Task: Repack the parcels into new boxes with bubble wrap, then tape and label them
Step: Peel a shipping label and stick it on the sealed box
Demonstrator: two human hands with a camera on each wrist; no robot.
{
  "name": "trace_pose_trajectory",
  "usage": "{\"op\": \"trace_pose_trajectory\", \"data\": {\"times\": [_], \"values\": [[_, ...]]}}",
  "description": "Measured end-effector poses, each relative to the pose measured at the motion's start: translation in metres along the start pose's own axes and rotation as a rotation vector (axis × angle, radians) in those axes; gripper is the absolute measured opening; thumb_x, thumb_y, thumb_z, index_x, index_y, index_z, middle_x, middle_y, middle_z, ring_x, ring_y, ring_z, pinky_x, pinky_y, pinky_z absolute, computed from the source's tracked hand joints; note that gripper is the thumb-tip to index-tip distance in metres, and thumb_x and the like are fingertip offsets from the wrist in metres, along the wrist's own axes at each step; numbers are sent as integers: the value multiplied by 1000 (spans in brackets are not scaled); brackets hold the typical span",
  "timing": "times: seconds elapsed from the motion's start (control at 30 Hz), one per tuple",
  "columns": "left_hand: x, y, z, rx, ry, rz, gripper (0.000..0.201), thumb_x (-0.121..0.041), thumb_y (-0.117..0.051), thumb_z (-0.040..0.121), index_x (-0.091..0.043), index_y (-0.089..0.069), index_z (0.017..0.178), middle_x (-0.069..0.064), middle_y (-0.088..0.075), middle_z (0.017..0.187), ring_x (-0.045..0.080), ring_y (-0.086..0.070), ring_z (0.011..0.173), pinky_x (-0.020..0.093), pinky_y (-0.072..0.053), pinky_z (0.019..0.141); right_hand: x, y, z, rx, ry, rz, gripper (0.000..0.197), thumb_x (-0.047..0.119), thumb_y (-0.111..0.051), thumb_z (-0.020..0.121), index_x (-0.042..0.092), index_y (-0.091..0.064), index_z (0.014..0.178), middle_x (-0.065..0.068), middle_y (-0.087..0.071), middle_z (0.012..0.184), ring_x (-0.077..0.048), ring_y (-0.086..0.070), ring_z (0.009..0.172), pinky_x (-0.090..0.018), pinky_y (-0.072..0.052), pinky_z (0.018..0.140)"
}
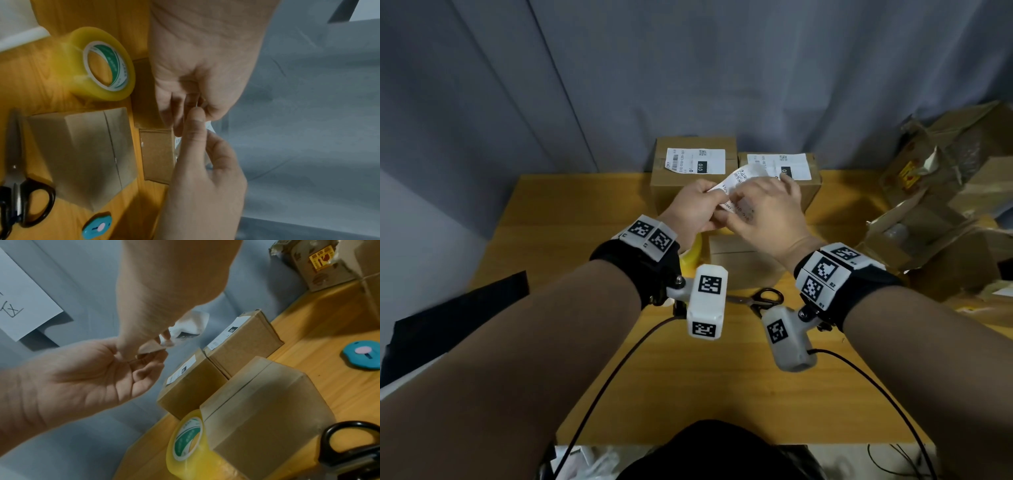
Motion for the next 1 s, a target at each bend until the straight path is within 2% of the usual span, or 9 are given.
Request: {"op": "trace_pose_trajectory", "data": {"times": [0.1,0.2,0.3,0.43,0.53,0.7,0.77,0.83,1.0], "values": [[-3,1,0,-50,1,89,20,-7,-49,94,-9,-52,114,15,-64,110,24,-65,95,28,-57,72,-5,6,-6,-46,-3,32,60,67,-33,84,23,-69,104,2,-58,119,-18,-44,121,-40,-15,107],[2,3,-2,-37,-5,279,23,-10,-49,96,-11,-49,119,12,-66,107,18,-65,88,20,-54,65,-18,12,-13,-153,-125,62,42,50,-46,91,21,-71,106,-10,-45,127,-27,-36,122,-40,-22,103],[15,1,-4,51,-4,352,17,-5,-50,94,-13,-49,109,11,-67,109,17,-64,91,19,-51,63,-38,5,-21,-56,-281,278,24,29,-56,94,18,-69,111,-8,-40,132,-20,-42,117,-32,-36,104],[27,-4,-3,125,-13,377,28,1,-53,92,-10,-46,116,13,-64,114,19,-63,93,18,-53,61,-60,-6,-30,31,-360,502,18,9,-54,94,12,-69,106,4,-63,98,0,-50,70,-8,-40,66],[33,-6,-1,138,-35,411,35,2,-57,89,-6,-45,121,13,-64,114,19,-64,92,16,-52,57,-71,-11,-34,35,-433,585,19,4,-53,94,5,-68,105,17,-52,76,2,-46,59,-5,-36,51],[46,-2,10,-67,-66,479,19,-5,-64,86,-7,-54,103,13,-68,109,20,-67,93,30,-57,77,-79,-22,-34,67,-445,650,18,6,-54,95,10,-69,103,19,-51,75,-1,-50,62,-5,-36,52],[51,-3,11,-127,-52,465,9,-8,-61,89,-10,-54,85,12,-68,102,20,-67,86,28,-58,70,-79,-26,-34,72,-446,668,18,6,-53,95,10,-69,101,18,-51,75,3,-50,57,-6,-36,51],[57,-3,15,-182,-42,495,21,-14,-58,93,-13,-49,74,7,-65,88,20,-62,79,27,-57,64,-80,-33,-33,85,-458,681,18,7,-52,96,8,-69,102,13,-55,81,2,-54,71,-7,-39,57],[68,-7,19,-175,34,636,13,-21,-46,99,-8,-46,97,13,-64,101,29,-67,85,39,-58,73,-83,-54,-36,110,-461,661,16,5,-54,93,3,-69,99,4,-63,95,-7,-53,86,1,-38,65]]}}
Point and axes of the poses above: each hand's wrist, its own z-axis towards the middle knuckle, its own y-axis out of the back of the hand, x = y × z, the point moved 2 cm from there along z, towards the middle knuckle
